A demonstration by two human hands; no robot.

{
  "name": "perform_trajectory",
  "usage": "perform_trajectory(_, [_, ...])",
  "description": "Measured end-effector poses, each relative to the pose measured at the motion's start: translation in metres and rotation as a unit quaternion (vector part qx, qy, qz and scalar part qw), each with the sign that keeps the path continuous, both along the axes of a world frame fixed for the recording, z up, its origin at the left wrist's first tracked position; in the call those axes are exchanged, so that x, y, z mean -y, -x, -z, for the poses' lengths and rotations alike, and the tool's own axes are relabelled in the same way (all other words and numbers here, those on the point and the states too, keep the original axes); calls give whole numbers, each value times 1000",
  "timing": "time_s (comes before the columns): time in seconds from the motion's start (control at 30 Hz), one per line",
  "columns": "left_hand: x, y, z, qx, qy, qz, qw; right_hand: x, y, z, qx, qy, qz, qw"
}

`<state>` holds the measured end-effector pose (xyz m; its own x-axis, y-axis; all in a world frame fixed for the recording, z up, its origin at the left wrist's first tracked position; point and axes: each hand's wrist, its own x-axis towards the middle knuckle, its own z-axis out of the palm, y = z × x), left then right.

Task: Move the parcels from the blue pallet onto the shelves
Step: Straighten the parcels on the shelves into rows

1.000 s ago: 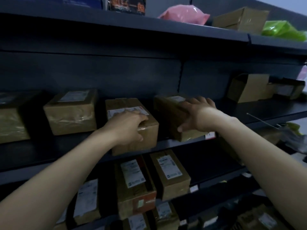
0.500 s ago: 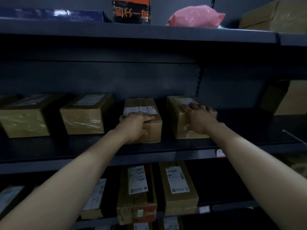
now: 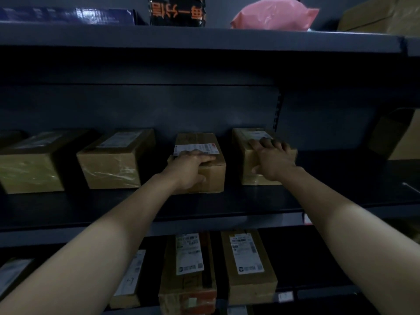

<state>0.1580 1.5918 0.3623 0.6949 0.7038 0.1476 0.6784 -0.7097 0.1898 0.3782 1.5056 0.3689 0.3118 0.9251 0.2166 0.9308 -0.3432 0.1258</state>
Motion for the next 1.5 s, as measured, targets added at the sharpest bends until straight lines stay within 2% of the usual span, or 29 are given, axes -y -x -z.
perform_trajectory(0.23, [13, 5, 0, 7, -33, -9, 999, 18, 16, 9, 29, -79, -39, 996])
perform_trajectory(0.33, [32, 10, -5, 73, -87, 2, 994, 46, 34, 14, 9, -144, -108, 984])
perform_trajectory(0.47, [71, 14, -3, 115, -145, 48, 982, 94, 61, 35, -47, -205, -214, 954])
perform_trajectory(0.63, [124, 30, 32, 154, -86, 92, 980, 142, 76, 77, -43, -216, -292, 931])
perform_trajectory(0.73, [141, 35, 70, 103, -18, 97, 990, 154, 78, 112, -37, -169, -319, 932])
perform_trajectory(0.87, [137, 35, 132, -15, 64, 60, 996, 146, 75, 161, -47, -23, -281, 958])
perform_trajectory(1.07, [116, 54, 215, -168, 81, -21, 982, 127, 58, 230, -30, 132, -198, 971])
perform_trajectory(1.13, [112, 58, 235, -184, 101, -32, 977, 122, 51, 245, -40, 157, -172, 972])
perform_trajectory(1.23, [105, 57, 254, -183, 77, -43, 979, 116, 44, 263, -54, 166, -142, 974])
perform_trajectory(1.5, [74, 33, 262, -155, 51, -67, 984, 73, 33, 285, -39, 157, -99, 982])
